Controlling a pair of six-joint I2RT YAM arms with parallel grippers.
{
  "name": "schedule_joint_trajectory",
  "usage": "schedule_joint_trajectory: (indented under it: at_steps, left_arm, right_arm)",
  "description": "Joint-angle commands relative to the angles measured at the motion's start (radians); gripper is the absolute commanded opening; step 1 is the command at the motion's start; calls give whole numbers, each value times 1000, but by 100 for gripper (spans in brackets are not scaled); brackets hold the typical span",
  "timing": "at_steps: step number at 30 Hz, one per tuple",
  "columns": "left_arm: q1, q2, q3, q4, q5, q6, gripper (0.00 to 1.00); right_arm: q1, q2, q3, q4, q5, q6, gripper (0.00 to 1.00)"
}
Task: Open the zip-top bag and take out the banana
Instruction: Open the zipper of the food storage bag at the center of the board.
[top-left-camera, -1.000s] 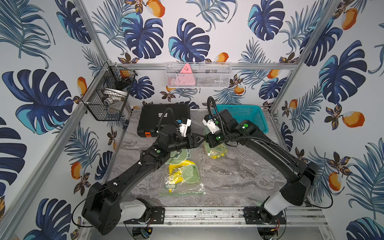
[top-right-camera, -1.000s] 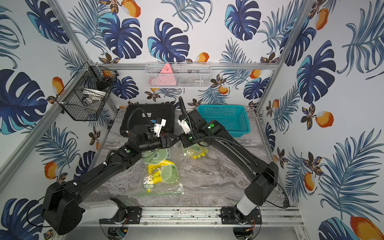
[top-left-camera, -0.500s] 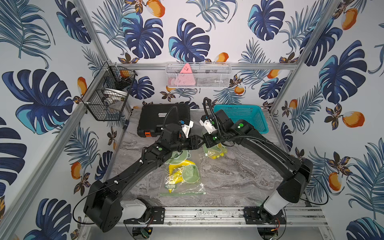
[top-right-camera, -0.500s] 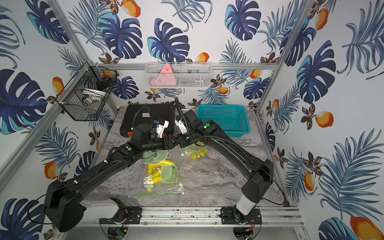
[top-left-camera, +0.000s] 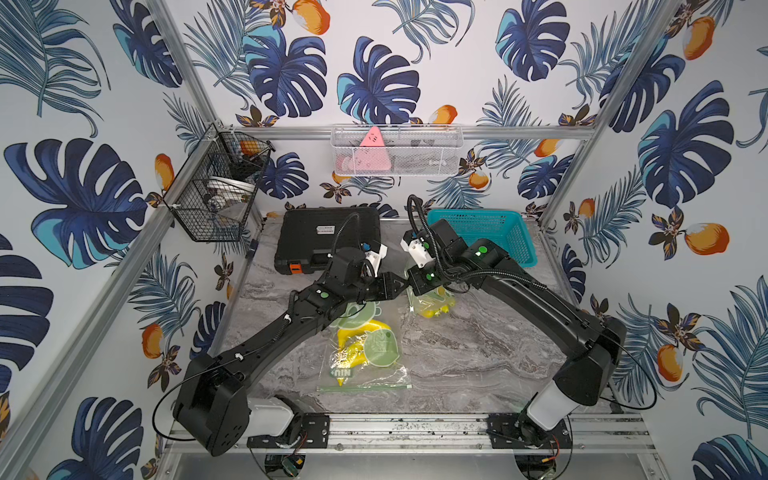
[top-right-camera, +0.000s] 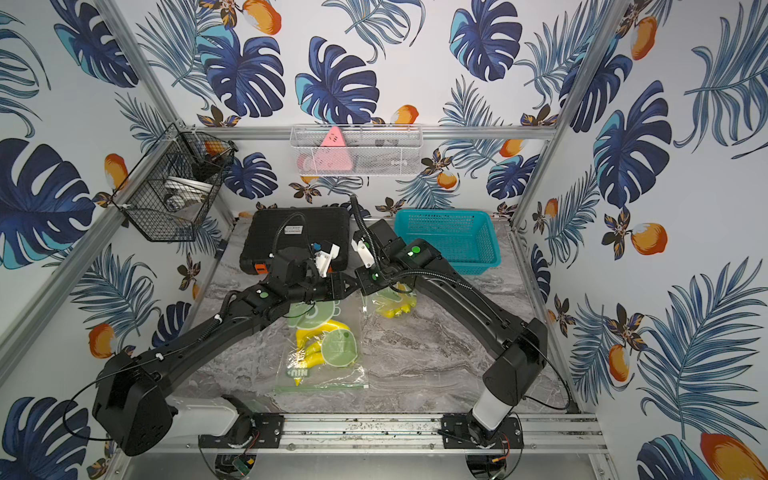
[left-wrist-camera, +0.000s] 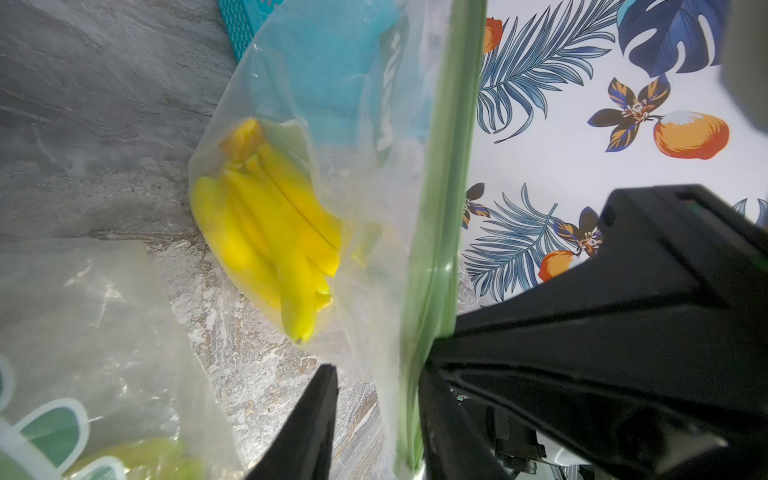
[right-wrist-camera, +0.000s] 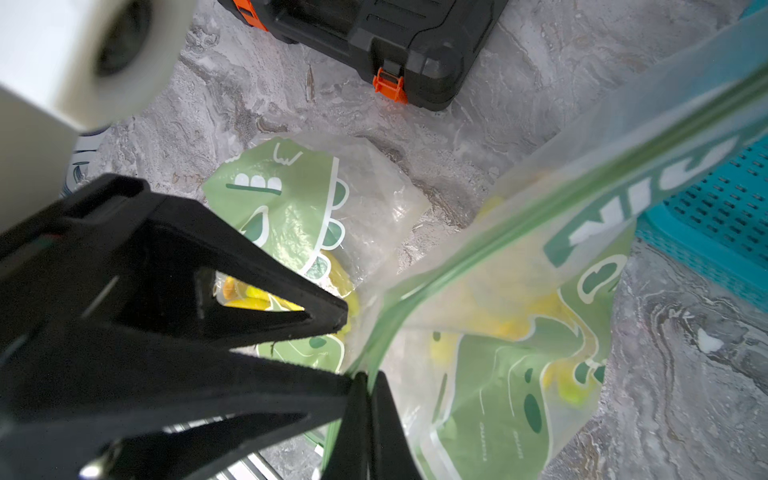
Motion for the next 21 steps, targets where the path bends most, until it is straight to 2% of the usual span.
schedule_joint_trajectory:
  at_steps: [1,5,13,21]
  left_arm:
    - [-1,13,9,-12,-45,14,33]
    - [0,18,5,2,-40,12,28]
    - [-3,12,-13,71,-47,-11,26]
    - [-6,35,-21,101,-28,-36,18]
  right_arm:
    - [12,-8,7,-6,-56,-2,0]
    - [15,-13,-4,-3,-68,3,0]
    - [22,-4,-2,-1,-75,16,0]
    - [29,-10,-12,25,-113,45,0]
